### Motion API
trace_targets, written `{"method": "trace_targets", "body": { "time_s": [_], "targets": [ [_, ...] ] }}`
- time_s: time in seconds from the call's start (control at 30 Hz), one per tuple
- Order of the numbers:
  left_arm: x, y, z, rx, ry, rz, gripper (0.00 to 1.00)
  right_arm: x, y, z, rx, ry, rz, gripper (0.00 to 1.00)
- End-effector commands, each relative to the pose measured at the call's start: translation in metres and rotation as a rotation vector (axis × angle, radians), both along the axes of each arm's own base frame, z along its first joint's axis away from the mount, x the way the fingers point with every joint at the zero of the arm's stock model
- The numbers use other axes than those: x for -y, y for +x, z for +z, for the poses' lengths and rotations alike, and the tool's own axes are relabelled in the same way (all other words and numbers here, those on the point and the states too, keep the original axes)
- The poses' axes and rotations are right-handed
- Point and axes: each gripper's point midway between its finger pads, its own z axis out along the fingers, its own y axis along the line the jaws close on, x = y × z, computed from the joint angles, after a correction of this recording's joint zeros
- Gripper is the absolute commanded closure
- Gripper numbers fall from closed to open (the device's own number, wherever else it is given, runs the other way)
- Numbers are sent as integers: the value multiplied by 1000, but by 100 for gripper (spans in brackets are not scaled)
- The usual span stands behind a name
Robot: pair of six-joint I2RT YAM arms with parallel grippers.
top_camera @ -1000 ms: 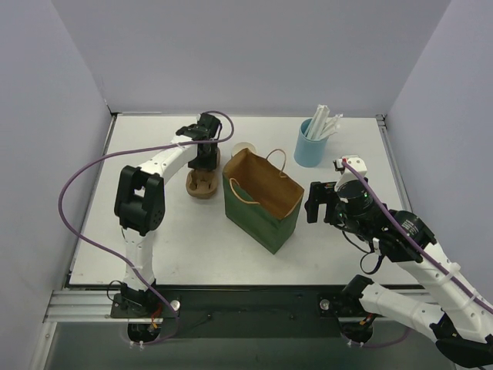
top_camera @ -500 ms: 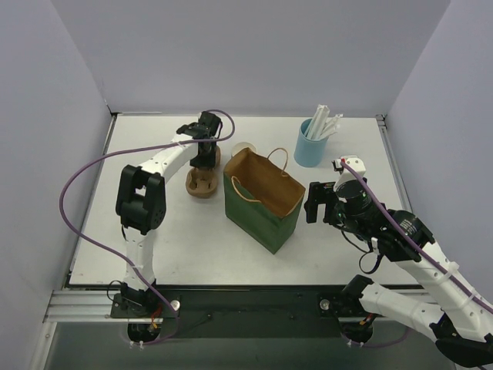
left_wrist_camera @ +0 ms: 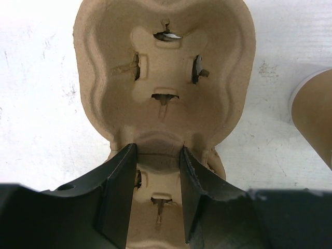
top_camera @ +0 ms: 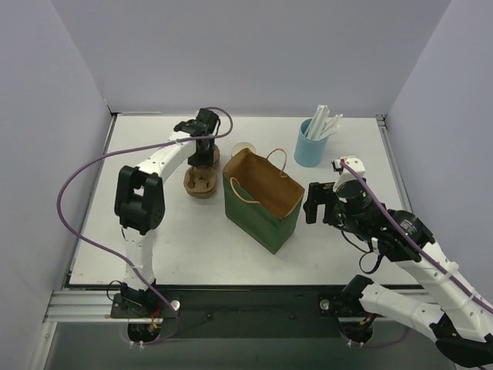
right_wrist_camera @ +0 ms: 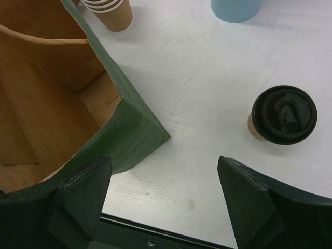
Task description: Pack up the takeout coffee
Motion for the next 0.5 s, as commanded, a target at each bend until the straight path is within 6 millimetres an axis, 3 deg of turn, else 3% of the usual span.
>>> {"method": "trace_targets", "body": {
  "time_s": [0.0, 0.17, 0.47],
  "targets": [
    [0, 10, 76, 146, -58, 0, 62, -1, -2, 3, 15, 17, 5, 14],
    [5, 8, 126, 230, -89, -72, 63, -1, -4, 7, 21, 32, 15, 14],
    [19, -18, 226, 385, -202, -250, 63, 1, -6, 11, 38, 51, 13, 14]
  ]
}}
